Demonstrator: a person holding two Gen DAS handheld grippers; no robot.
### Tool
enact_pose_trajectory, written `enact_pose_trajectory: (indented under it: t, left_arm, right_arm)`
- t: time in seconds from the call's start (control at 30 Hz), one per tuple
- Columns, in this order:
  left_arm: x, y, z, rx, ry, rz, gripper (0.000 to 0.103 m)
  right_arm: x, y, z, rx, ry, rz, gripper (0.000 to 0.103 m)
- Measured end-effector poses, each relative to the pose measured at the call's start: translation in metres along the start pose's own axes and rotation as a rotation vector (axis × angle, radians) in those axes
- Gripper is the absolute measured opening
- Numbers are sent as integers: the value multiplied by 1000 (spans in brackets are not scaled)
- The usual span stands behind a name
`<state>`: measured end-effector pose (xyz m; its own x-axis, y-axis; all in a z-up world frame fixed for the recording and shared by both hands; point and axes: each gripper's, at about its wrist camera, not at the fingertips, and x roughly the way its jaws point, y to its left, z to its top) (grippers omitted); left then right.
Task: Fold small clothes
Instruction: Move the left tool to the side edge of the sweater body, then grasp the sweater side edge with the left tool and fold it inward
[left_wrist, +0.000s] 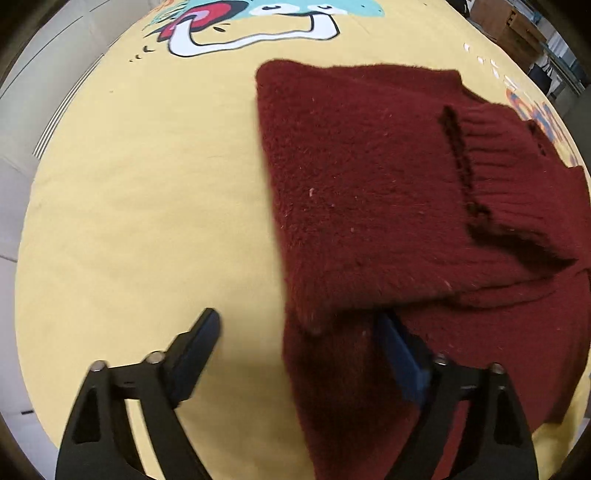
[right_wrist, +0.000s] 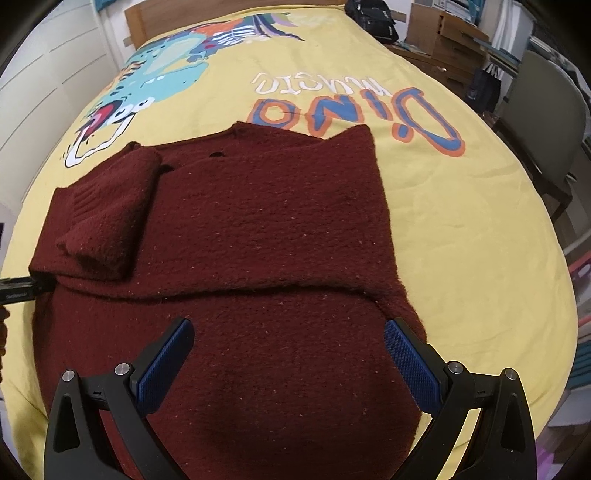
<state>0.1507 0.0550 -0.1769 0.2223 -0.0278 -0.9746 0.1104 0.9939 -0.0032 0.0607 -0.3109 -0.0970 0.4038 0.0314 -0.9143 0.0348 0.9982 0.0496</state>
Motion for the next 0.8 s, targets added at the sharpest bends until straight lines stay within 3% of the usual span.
enact_pose_trajectory:
  t: [0.1, 0.2, 0.3, 0.37, 0.67, 0.8]
  left_arm:
    - [3, 0, 3, 7, -33, -13, 69]
    - [-4, 1, 6, 11, -77, -29, 49]
    - [-8, 2, 6, 3, -77, -51, 33]
    - [-11, 3, 5, -5, -77, -85, 16]
    - [-12, -4, 12, -3, -45, -74, 16]
    - [-12, 2, 13, -4, -36, -85, 16]
  right_arm:
    - [0, 8, 2, -17, -3, -1, 103]
    - [1, 21, 6, -43, -5, 10, 103]
    - [-1, 41, 15, -80, -1, 42, 103]
    - [-3, 61, 26, -122, -8, 69, 103]
    - [10, 186, 55, -474, -13, 109, 103]
    - [35, 222, 59, -554, 25, 95, 102]
